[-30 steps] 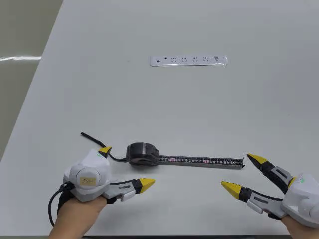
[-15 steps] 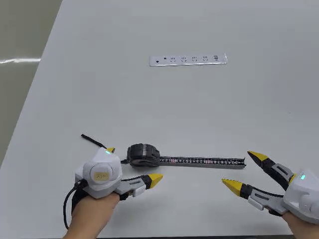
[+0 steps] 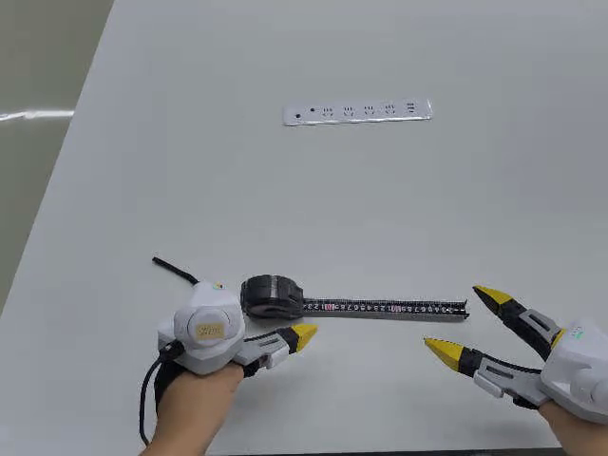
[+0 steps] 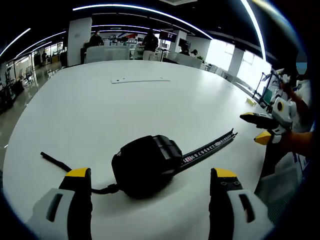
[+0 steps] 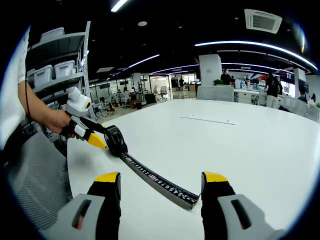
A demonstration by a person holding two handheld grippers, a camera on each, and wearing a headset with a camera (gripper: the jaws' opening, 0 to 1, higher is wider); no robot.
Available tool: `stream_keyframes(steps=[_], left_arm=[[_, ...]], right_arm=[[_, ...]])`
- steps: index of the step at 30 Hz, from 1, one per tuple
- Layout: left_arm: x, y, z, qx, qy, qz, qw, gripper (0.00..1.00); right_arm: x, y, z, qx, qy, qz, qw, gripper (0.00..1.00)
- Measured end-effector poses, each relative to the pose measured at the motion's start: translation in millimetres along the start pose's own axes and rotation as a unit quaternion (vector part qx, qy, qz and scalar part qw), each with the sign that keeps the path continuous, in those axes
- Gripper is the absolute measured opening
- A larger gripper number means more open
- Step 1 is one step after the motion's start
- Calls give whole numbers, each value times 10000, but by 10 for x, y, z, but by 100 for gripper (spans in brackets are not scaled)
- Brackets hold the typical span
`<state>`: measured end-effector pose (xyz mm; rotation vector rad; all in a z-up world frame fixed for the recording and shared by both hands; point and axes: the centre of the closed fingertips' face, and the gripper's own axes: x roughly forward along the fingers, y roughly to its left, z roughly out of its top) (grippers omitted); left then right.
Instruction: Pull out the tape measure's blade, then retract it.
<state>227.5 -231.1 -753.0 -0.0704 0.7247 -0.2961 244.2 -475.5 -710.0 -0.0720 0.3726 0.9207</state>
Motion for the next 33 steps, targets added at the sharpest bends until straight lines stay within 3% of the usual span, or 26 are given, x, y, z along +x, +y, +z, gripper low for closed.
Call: stream_keyframes(steps=[13,16,23,33], left_arm=[[82,-10,19,-216,-32,240,9995,98],[100,17,18,-423,-31,287,9987,98],[126,33,-18,-588,-11,349,9977,98],[170,30,-27,-670,-12,430,9968,98]], right_arm=[[39,-23,-66,49,80,69,9999,65],[39,-52,-92,59,95,70,9999,65],[49,-92,-150,71,151,97,9998,64],[74,-174,-200,83,197,135,9997,62]])
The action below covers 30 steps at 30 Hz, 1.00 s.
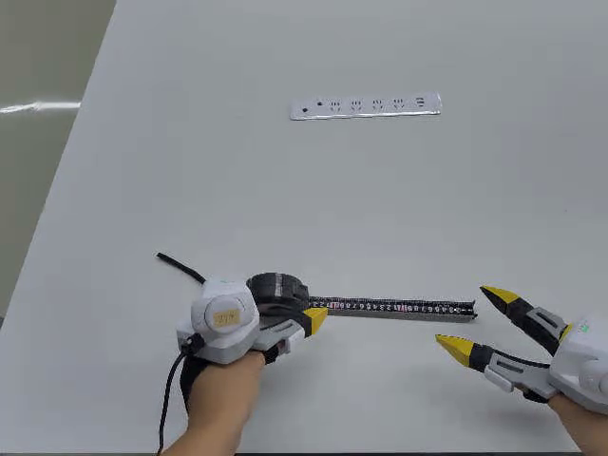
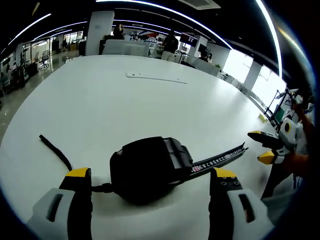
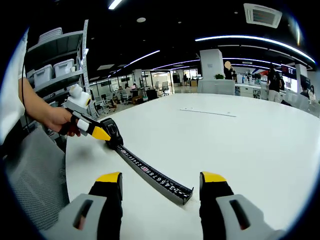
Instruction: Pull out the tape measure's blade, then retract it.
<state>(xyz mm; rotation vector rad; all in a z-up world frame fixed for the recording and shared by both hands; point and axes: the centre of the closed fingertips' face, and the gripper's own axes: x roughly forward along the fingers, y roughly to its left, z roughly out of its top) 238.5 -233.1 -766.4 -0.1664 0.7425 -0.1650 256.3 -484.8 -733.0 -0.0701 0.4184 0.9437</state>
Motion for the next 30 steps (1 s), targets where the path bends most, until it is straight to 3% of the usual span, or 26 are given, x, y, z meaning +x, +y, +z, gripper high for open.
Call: stream_keyframes(steps=[12,15,27,30], left_arm=[[56,-55,-22,-106,41,33,9999,95],[70,-57,-32,-246,58,61,9997,95],[115,-89,12,-257,3,148,9996,92],[128,-90,4,-386,12,160,9991,91]], right_arm=[[-19,-44,-108,-156,227,277,9992,57],[-19,-84,-146,-178,272,358,9988,55],[25,-148,-185,-179,313,521,9980,50],[29,-163,-223,-161,343,543,9978,49]])
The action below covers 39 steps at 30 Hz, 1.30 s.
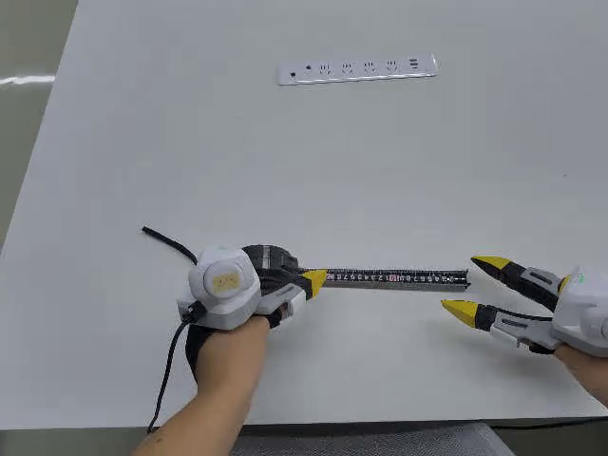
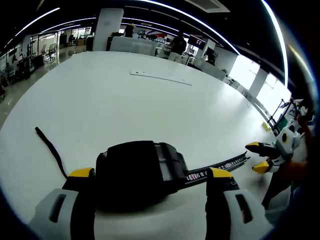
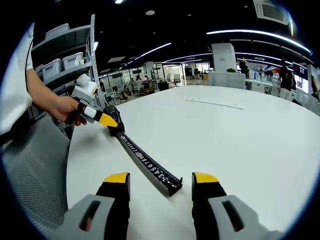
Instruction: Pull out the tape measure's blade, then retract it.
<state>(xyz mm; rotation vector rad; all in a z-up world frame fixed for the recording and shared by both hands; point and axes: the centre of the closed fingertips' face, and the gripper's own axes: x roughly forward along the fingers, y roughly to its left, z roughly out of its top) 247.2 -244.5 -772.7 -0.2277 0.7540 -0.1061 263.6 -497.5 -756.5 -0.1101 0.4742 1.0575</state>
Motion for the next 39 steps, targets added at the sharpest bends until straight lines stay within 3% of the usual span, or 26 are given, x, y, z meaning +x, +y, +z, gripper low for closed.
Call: stream_keyframes(steps=[18,39], left_arm=[[52,32,-7,-357,-27,201,9992,88],[69,111,-2,-361,-42,562,9978,81]], right_arm=[[77,-8,-6,-21,61,160,9999,44],[139,-83,-73,-72,62,316,9995,35]])
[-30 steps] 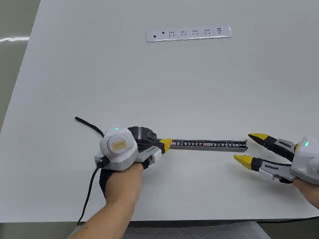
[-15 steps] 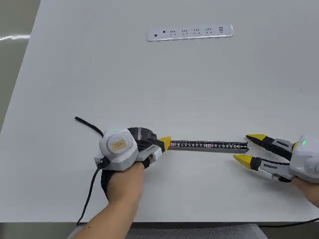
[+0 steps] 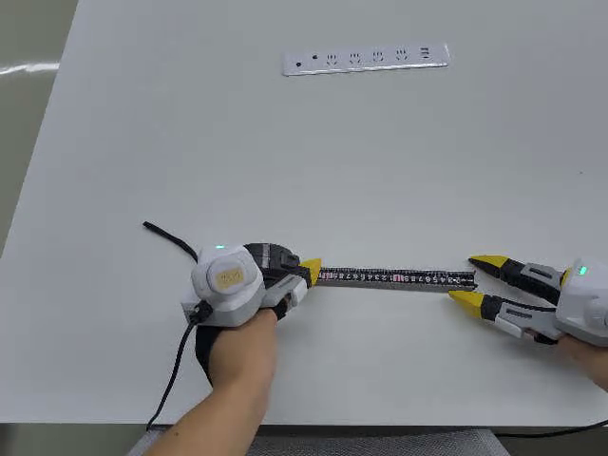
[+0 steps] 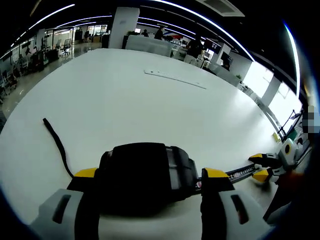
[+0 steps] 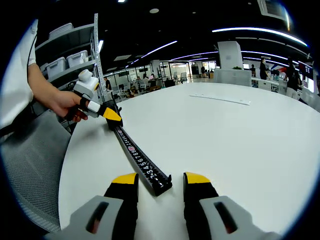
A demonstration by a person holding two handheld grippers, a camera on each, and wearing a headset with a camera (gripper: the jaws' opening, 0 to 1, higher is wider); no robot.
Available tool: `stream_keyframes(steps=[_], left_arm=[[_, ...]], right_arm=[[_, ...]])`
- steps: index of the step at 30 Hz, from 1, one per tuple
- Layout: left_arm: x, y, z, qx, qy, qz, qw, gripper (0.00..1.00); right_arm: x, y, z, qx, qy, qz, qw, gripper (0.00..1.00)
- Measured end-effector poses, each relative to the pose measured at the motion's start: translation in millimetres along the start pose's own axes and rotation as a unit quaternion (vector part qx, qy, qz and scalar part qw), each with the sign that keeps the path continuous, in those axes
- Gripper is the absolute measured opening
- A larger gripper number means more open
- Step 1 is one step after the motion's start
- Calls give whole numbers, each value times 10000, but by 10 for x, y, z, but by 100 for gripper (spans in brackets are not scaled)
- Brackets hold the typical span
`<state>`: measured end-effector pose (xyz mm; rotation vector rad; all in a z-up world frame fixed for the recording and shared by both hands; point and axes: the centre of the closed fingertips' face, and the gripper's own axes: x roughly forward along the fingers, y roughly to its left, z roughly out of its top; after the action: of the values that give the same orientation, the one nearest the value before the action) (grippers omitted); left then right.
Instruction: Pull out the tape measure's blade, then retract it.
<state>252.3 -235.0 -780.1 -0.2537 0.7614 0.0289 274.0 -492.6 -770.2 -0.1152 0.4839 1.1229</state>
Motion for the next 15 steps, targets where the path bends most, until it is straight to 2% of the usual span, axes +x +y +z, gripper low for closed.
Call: stream_keyframes(steps=[15], left_arm=[[13,33,-7,45,-19,156,9999,77]], right_arm=[[2,39,-7,-41,-75,143,9999,29]])
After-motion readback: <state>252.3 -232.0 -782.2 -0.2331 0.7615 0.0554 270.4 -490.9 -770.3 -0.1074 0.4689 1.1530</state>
